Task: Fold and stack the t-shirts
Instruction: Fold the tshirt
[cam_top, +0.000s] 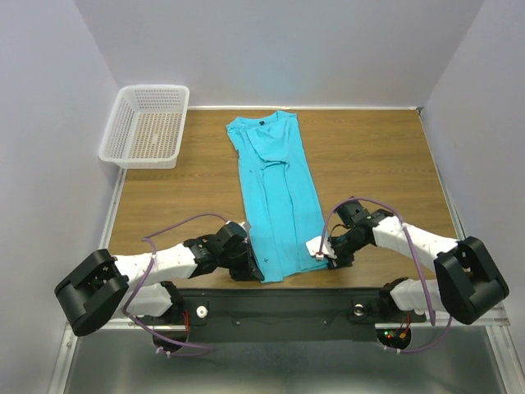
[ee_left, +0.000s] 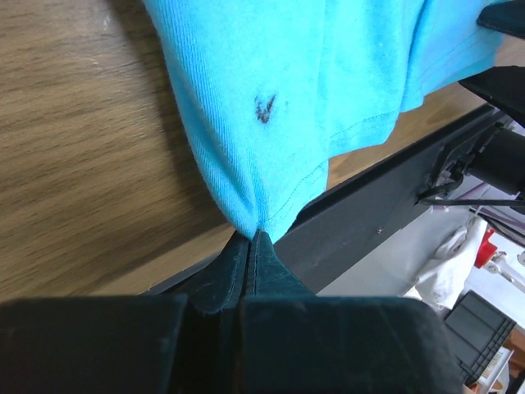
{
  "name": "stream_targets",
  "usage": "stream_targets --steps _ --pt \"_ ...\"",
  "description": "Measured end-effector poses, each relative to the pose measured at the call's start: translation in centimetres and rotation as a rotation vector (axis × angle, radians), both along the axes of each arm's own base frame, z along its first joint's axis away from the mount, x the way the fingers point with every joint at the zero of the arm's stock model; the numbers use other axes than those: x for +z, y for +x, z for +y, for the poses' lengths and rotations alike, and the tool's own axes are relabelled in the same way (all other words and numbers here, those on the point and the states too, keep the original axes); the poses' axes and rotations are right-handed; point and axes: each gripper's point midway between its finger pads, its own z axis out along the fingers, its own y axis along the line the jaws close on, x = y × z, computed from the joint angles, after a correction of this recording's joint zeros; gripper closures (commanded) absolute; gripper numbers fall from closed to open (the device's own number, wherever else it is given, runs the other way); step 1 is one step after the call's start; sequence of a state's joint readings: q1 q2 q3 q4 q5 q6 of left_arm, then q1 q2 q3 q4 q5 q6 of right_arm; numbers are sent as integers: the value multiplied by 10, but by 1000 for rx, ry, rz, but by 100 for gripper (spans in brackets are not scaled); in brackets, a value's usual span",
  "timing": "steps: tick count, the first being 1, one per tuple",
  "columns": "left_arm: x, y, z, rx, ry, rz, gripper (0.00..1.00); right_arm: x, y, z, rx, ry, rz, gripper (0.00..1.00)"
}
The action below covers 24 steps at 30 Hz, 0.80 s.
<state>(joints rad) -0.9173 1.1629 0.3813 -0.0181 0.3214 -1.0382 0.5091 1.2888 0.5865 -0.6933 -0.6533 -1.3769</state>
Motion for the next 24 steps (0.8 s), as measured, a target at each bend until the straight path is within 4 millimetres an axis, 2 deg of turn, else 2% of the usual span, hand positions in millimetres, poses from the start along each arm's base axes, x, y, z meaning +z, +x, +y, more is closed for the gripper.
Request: stream_targets --steps 3,5,6,8,13,17,24 --pt "1 0 -2 -1 -17 -2 100 -2 1 -2 -7 -4 -21 64" --pt "2 -1 -3 -1 -27 3 100 -3 1 -3 -13 -5 -36 76" --pt "2 -1 -4 -3 -31 4 100 -3 1 -4 -16 -7 -44 88" --pt "3 -1 -5 -2 -37 6 100 -3 2 -5 -22 -9 -54 100" --pt "7 -1 -7 3 -56 4 100 -1 5 -4 -56 -12 -63 99" --pt "19 1 -11 14 -97 -9 100 5 5 -3 -112 -12 -30 99" --pt "53 20 -10 90 -212 -45 100 40 23 14 -197 40 -6 99"
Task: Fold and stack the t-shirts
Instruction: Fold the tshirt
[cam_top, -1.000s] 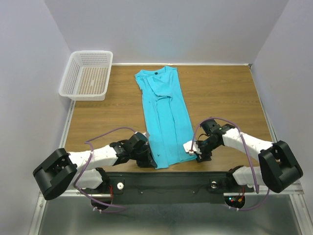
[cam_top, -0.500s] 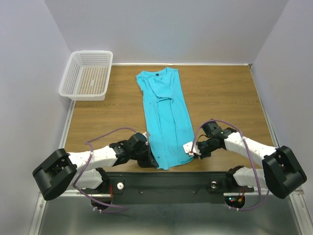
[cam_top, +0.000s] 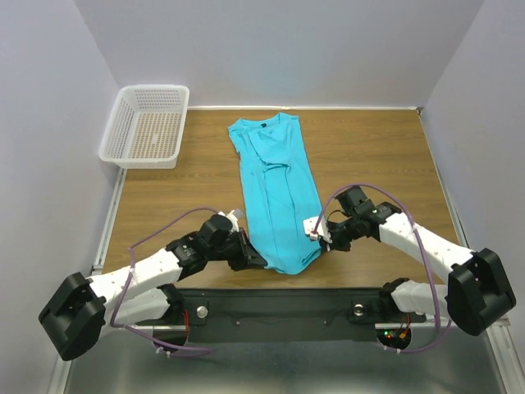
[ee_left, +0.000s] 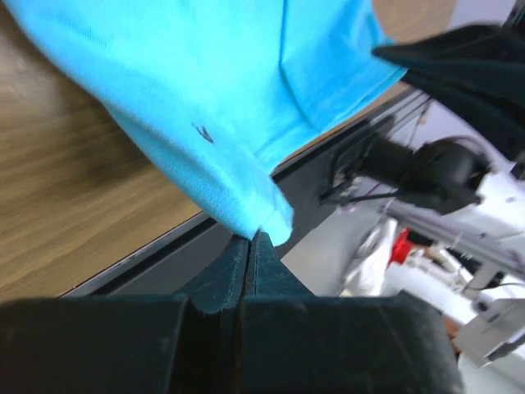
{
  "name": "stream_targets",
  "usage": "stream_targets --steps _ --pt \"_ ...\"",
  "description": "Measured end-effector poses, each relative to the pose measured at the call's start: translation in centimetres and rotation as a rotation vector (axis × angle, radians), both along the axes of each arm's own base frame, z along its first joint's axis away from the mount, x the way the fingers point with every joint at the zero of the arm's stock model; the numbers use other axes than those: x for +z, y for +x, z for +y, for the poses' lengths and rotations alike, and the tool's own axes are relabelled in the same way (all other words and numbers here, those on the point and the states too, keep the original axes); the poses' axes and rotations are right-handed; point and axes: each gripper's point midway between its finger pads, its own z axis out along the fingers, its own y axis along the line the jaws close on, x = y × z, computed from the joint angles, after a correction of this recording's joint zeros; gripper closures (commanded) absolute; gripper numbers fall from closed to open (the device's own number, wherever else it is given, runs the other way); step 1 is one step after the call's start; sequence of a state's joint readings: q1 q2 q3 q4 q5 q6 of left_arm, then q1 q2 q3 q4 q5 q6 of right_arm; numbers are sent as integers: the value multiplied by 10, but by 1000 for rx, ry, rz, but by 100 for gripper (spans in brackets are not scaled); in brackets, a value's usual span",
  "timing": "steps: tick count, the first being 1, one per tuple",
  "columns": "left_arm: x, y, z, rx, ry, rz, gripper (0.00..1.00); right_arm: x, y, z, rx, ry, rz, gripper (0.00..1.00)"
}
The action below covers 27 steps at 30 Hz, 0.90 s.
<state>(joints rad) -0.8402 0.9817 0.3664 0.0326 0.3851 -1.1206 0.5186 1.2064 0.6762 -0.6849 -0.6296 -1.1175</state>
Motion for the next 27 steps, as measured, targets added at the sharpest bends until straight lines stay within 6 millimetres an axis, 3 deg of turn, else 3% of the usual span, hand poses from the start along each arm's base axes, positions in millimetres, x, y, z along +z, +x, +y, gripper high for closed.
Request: stream_targets --steps 4,10,20,27 --pt "9 19 8 69 -34 -4 100 20 8 10 -39 36 11 99" --pt "11 48 22 147 -32 5 100 35 29 17 -123 52 48 99" --pt "27 131 23 182 0 -77 100 22 86 -4 -354 27 139 99" --pt "31 178 26 187 21 -130 100 23 130 2 -431 37 138 99"
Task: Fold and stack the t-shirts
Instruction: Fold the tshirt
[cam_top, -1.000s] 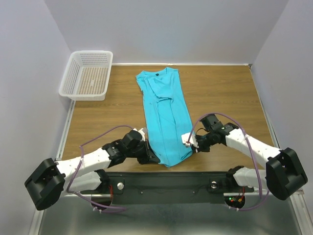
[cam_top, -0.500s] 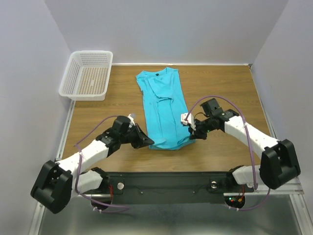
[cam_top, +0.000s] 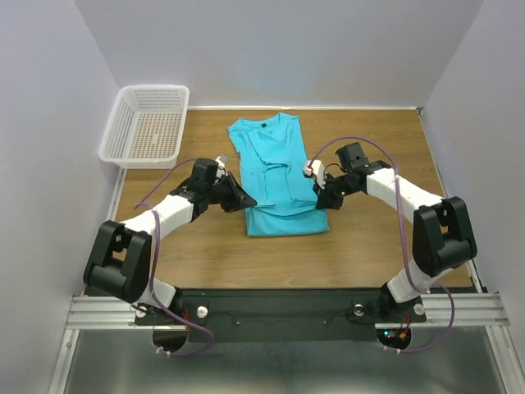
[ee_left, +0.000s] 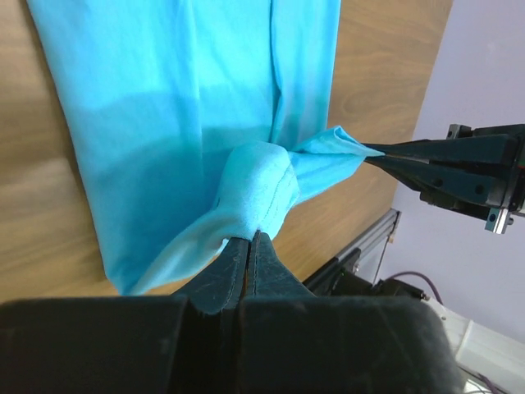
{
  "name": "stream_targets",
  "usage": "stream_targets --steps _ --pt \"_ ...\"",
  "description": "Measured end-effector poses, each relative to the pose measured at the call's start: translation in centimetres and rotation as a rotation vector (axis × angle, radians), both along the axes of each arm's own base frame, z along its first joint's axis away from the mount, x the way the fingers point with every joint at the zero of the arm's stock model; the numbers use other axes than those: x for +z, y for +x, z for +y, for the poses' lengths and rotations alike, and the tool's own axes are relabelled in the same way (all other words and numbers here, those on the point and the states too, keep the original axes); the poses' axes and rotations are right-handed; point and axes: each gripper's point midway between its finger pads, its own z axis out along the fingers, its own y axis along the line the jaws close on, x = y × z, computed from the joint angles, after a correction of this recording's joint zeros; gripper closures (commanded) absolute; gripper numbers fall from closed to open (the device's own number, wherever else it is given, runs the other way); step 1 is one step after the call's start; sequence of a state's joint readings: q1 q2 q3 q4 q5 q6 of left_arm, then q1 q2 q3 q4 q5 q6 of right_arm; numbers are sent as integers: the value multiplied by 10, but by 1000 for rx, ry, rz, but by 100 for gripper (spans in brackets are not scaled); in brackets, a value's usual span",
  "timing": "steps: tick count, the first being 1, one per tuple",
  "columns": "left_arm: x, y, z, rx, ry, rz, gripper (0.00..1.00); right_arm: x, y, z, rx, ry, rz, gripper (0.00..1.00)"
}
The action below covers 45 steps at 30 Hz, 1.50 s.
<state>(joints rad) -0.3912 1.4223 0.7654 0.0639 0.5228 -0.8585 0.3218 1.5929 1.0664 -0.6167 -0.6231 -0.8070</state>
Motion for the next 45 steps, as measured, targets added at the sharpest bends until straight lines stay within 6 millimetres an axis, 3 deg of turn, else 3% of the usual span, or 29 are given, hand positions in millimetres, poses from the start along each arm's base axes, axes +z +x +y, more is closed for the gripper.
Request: stream_targets --steps 8,20,31,39,45 --pt "0 29 6 1 21 -32 100 4 40 15 -43 27 -17 99" --pt "-9 65 12 6 39 -36 100 3 80 20 -91 12 -40 99" --pt "12 112 14 19 8 -95 100 12 128 18 -151 18 -88 99" --pt "-6 136 17 19 19 -64 100 3 152 23 -179 10 -85 100" --pt "-9 147 23 30 22 -54 100 -4 165 24 -202 3 -79 100"
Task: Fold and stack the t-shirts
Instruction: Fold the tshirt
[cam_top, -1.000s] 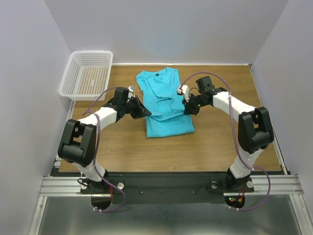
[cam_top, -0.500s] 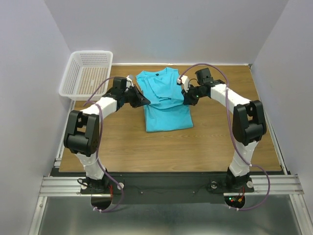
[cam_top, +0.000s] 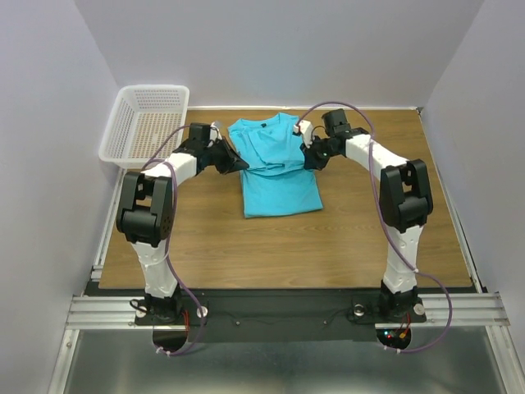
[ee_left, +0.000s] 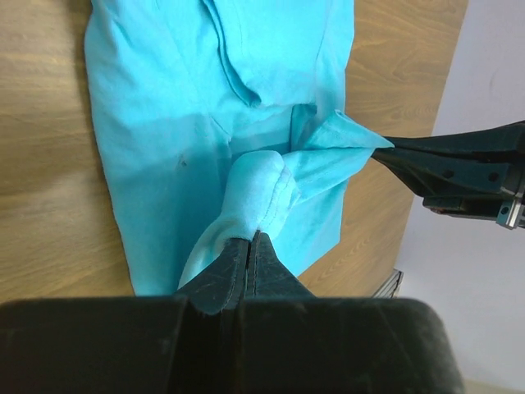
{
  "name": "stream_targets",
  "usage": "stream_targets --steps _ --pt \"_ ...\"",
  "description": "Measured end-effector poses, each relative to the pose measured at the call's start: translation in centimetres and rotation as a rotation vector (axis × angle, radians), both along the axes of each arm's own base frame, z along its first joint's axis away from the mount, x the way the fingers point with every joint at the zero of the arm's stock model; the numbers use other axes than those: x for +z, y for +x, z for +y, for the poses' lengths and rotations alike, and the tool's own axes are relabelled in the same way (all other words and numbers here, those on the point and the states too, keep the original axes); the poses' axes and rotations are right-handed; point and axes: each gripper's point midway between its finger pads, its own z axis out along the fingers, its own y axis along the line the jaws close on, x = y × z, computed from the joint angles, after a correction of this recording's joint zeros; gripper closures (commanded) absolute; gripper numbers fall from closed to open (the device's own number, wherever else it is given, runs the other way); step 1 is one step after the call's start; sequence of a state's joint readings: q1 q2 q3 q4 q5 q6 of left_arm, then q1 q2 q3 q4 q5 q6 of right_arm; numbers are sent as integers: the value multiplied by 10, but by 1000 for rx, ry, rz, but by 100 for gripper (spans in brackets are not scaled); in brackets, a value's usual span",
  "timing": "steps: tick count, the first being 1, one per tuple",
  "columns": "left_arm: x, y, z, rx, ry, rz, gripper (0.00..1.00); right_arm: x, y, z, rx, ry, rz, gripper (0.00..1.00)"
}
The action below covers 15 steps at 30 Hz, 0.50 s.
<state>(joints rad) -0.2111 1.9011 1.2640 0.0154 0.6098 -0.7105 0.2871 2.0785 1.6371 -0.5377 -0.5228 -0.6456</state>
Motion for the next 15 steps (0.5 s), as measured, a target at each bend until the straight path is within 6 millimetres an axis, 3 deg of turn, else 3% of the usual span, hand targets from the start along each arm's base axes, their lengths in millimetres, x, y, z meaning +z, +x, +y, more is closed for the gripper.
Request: stream_targets --steps 6,10,12,13,14,15 --pt "4 14 3 6 -4 -17 100 8 12 0 -20 7 -21 96" --pt "-4 19 4 7 0 -1 100 11 20 2 -30 11 -33 80" --pt "-8 21 3 7 2 9 93 8 22 1 -39 9 -27 77" --pt "-8 22 3 8 2 10 82 5 23 1 -44 6 -23 74" --pt "-10 24 3 8 2 12 78 1 25 0 -54 1 -16 58" --pt "-10 26 3 7 3 10 71 -1 26 0 -62 -2 -11 55"
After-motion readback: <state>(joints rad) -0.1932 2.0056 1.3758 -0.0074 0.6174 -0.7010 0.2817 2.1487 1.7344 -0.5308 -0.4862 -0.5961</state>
